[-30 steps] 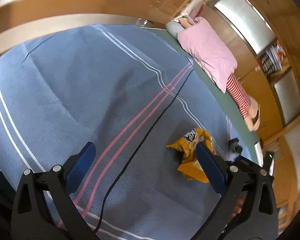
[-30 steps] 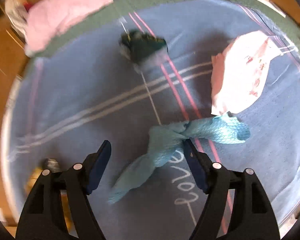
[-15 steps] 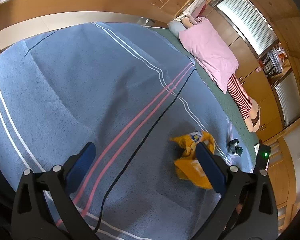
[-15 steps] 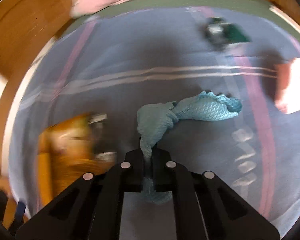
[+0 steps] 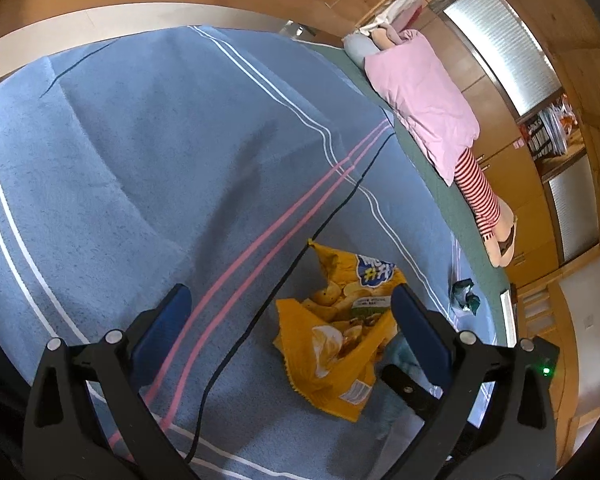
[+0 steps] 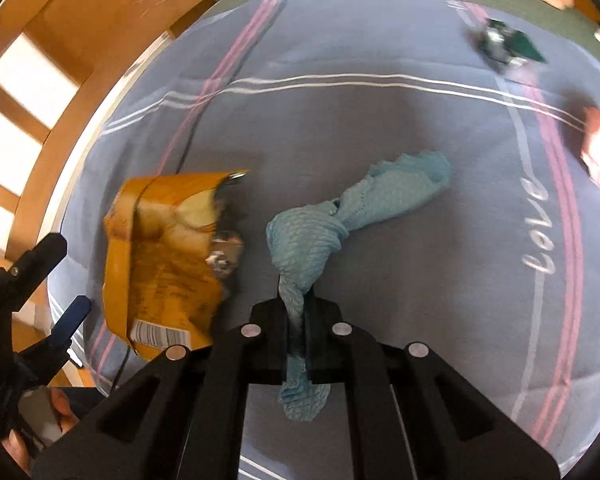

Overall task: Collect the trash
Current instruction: 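Grasp the yellow chip bag with the left gripper while the right gripper grasps the blue cloth, then lift the yellow chip bag and blue cloth off the bed with both grippers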

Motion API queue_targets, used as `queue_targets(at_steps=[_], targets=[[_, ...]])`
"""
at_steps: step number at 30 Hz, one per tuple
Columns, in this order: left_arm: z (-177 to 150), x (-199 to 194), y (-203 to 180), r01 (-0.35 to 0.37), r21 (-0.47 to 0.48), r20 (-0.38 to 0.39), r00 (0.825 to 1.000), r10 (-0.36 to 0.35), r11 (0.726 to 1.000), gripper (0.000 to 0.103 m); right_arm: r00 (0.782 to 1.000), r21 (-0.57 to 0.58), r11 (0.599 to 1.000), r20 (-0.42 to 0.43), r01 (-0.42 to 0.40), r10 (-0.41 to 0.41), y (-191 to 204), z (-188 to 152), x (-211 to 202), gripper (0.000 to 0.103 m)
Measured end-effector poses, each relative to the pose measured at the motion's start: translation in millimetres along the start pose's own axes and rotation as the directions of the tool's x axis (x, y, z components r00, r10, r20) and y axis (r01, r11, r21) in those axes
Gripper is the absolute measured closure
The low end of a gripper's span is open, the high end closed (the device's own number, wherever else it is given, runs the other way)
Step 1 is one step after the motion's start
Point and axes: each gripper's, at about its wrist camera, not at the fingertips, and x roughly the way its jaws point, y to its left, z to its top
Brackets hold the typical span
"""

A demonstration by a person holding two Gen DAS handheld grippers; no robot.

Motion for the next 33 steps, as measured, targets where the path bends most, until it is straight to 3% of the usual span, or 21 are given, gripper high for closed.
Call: queue_targets(at_steps=[4, 8, 11, 15, 16, 18, 19, 23, 26, 33], targets=[[-3.0, 7.0, -10.2, 0.008, 0.048, -0.033, 0.999, -0.006, 0.999, 0.004, 0.999, 0.042, 0.999, 0.036, 0.010, -0.011, -19.0, 1.8, -12.5, 0.096], [-12.1, 21.2, -31.4, 0.008, 0.169, -0.110, 0.994, 0.011, 0.986, 0.004, 0.998, 0.087, 0.995, 0.046, 0.046, -0.050, -30.0, 1.7, -18.4, 0.091], [-21.0, 32.2, -48.5, -0.087, 0.290, -0.098, 0.988, 0.120, 0.953, 0.004, 0.999, 0.144, 0.989, 0.025, 0.029, -0.033, -44.9, -5.8, -17.3, 0.082], [-28.7, 48.9, -58.1, -0.099, 0.358, -0.140, 0.977, 0.158, 0.928, 0.005, 0.998, 0.183, 0.982, 0.014, 0.051, -0.055, -48.7, -9.9, -10.2, 0.061], [-30.1, 50.4, -59.6, -0.101, 0.372, -0.131, 0.978, 0.160, 0.923, 0.011, 0.998, 0.191, 0.980, 0.015, 0.060, -0.064, -48.8, -11.6, -11.0, 0.050], [-34.3, 51.6, -64.8, -0.100, 0.406, -0.114, 0.981, 0.159, 0.908, 0.023, 0.996, 0.207, 0.976, 0.029, 0.073, -0.080, -48.1, -15.4, -15.4, 0.040], [-36.9, 51.9, -68.7, -0.097, 0.435, -0.105, 0.982, 0.158, 0.895, 0.030, 0.995, 0.210, 0.974, 0.037, 0.079, -0.088, -48.4, -17.2, -17.5, 0.039], [-43.2, 50.3, -78.0, -0.074, 0.495, -0.085, 0.987, 0.133, 0.866, 0.040, 0.991, 0.241, 0.964, 0.052, 0.109, -0.125, -56.0, -19.2, -21.2, 0.034], [-41.9, 47.8, -77.5, -0.058, 0.483, -0.087, 0.990, 0.114, 0.873, 0.043, 0.992, 0.309, 0.948, 0.072, 0.075, -0.102, -62.9, -12.4, -19.6, 0.031], [-40.9, 39.4, -74.8, -0.050, 0.484, -0.057, 0.994, 0.089, 0.874, 0.046, 0.978, 0.258, 0.952, 0.080, 0.164, -0.190, -45.1, 11.8, 4.0, 0.031]])
